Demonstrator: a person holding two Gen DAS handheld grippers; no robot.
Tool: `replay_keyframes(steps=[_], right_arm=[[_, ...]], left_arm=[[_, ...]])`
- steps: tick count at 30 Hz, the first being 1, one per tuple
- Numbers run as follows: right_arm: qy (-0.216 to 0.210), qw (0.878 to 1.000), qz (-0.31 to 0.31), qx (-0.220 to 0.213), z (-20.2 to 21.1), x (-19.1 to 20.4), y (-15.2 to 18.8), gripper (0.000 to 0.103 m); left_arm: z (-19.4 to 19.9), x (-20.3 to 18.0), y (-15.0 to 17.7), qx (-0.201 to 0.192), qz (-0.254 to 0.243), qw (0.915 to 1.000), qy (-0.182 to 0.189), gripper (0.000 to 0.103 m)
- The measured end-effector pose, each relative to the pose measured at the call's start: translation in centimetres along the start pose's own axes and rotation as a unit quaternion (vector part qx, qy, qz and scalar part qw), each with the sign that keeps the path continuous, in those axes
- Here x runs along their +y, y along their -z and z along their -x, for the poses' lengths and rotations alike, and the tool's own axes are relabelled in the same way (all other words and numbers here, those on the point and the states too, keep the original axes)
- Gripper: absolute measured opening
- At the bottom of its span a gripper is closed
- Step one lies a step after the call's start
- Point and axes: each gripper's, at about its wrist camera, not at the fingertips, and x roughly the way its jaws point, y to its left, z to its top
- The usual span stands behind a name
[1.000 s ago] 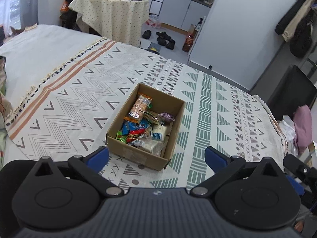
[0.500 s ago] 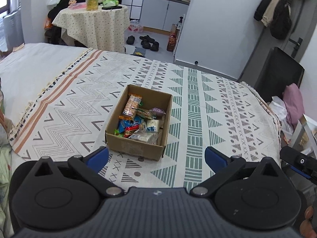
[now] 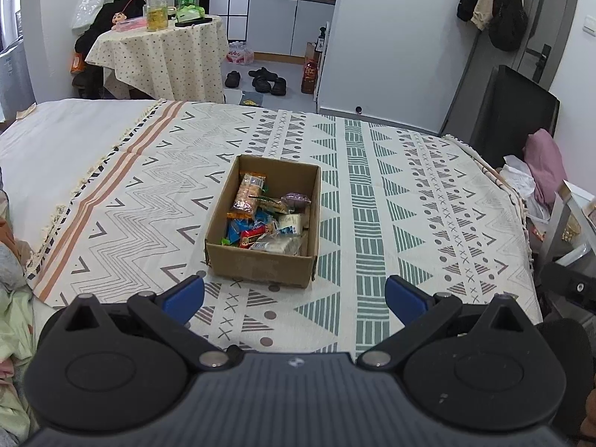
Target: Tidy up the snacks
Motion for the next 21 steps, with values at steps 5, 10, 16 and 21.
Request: replay_keyframes(steps=[5,10,16,21], right_arm=[[0.001,1.000,0.007,-0.004,0.6,0.2,0.3,0.103],[-0.005,1.000,0.016,0.004,0.7,0.4,0.6,0.103],[-0.016,0.999,0.031,0.006,0.8,1.3,0.7,0.103],[-0.016,0.999,0.045,0.005,1.0,1.9,0.9,0.103]], left_arm=[[0.6,-0.1,0.4,-0.002,-0.010,0.9999,-0.004,0.103],[1.1,0.0,0.5,-0.007,-0.016,0.9998,-0.011,0.103],[1.3,0.0,0.7,-0.008,-0.019,0.9997,-0.010,0.103],[1.5,0.0,0.7,-0.010,-0.017,0.9998,-0.008,0.103]])
